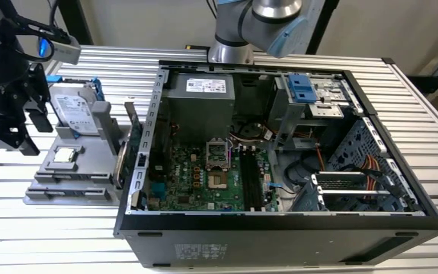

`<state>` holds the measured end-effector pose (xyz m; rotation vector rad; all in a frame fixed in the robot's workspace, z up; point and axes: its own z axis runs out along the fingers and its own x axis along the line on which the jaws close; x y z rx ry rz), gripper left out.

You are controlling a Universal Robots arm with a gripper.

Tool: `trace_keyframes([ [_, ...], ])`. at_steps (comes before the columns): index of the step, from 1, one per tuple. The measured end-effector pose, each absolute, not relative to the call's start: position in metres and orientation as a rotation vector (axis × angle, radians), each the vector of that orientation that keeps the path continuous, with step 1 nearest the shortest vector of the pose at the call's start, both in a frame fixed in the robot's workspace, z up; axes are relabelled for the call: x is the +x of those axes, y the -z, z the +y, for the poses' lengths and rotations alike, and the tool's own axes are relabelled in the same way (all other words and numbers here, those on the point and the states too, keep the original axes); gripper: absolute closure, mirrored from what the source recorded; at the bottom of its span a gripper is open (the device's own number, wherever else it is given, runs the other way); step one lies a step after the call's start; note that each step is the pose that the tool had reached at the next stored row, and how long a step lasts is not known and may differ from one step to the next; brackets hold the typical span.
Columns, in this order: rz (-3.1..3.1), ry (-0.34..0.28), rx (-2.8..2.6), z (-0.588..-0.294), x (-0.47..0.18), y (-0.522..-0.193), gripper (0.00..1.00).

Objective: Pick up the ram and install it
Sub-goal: 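Pick up the ram and move it above insertion slot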

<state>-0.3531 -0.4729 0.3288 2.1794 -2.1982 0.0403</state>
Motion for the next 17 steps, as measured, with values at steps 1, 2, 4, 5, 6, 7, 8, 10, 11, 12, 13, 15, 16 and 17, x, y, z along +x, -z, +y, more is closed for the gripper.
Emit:
trace_keyframes([
  [1,-2.198,-0.041,2.179,-0.473,-0.353,-0.328,0.0],
  [2,-2.198,-0.041,2.179,-0.473,-0.353,-0.328,0.0],
  [4,-2.198,-0.041,2.179,-0.473,-0.353,-0.326,0.0],
  [5,-2.198,-0.041,2.179,-0.473,-0.353,-0.326,0.0],
  [6,-2.198,-0.041,2.178,-0.473,-0.353,-0.325,0.0],
  [7,-2.197,-0.04,2.178,-0.473,-0.353,-0.324,0.0],
  [8,-2.197,-0.04,2.178,-0.473,-0.353,-0.324,0.0],
  [10,-2.197,-0.038,2.178,-0.473,-0.353,-0.322,0.0],
  [11,-2.196,-0.038,2.177,-0.473,-0.353,-0.322,0.0],
  [12,-2.196,-0.037,2.177,-0.473,-0.353,-0.321,0.0],
  [13,-2.196,-0.037,2.177,-0.473,-0.353,-0.32,0.0],
  [15,-2.196,-0.037,2.177,-0.473,-0.353,-0.319,0.0],
  [16,-2.196,-0.037,2.177,-0.473,-0.353,-0.318,0.0],
  [17,-2.195,-0.036,2.177,-0.473,-0.353,-0.318,0.0],
])
